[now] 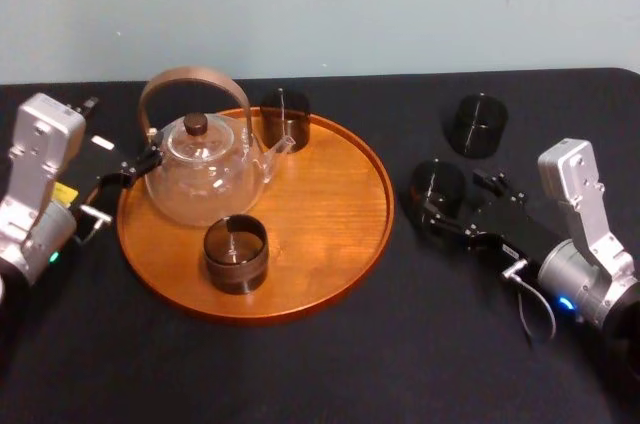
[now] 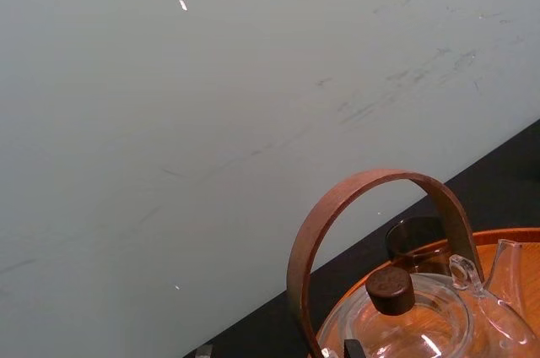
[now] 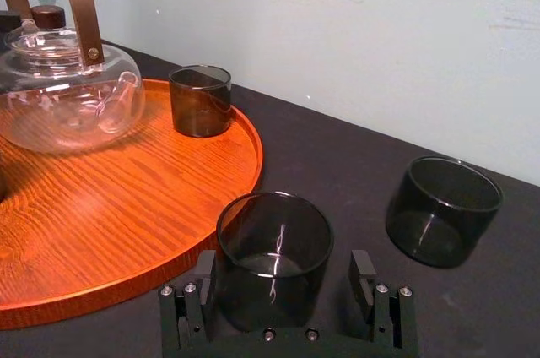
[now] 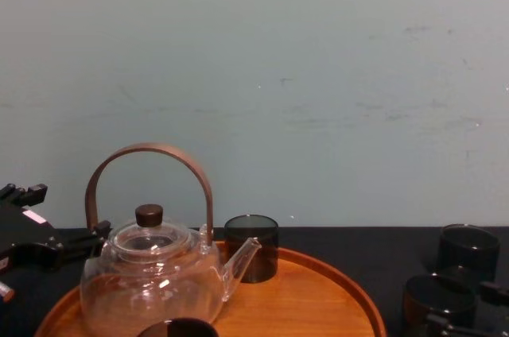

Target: Pick up the glass from the table and place it on the tray.

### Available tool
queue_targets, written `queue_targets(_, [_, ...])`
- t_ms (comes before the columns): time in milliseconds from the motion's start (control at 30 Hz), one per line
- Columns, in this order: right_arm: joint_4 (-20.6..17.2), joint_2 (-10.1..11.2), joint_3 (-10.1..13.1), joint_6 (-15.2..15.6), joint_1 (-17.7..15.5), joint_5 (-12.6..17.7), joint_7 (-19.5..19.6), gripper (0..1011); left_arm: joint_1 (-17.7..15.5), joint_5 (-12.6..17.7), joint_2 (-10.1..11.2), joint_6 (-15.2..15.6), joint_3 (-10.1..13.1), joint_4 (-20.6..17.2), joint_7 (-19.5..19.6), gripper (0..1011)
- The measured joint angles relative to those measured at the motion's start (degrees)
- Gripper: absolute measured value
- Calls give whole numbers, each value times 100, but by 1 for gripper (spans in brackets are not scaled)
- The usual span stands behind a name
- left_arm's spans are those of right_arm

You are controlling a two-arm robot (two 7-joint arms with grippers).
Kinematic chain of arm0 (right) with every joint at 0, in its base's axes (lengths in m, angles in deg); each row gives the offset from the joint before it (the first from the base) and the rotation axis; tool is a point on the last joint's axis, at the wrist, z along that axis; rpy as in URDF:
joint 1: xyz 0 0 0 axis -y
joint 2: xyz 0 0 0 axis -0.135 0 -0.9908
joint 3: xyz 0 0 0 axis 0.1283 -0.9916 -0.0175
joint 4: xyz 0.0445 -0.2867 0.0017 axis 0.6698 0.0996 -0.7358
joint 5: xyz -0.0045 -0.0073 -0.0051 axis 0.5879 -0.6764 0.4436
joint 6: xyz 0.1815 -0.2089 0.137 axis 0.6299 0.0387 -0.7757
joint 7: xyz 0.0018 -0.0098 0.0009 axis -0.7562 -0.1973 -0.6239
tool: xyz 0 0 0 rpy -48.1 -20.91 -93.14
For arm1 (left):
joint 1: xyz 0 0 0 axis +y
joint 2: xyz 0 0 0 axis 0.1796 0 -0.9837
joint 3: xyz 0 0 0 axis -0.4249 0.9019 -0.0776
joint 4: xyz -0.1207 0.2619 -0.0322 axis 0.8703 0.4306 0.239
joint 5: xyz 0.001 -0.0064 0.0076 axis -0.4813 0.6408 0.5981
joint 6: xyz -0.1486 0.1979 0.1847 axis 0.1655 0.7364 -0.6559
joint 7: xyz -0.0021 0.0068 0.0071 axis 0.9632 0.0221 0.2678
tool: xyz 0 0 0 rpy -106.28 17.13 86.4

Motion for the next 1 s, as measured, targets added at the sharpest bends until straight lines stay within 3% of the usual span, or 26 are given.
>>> queue_targets(1000, [774, -515, 47, -177, 522, -299, -613, 1002, 0, 0, 0, 0, 0, 0, 0, 1009])
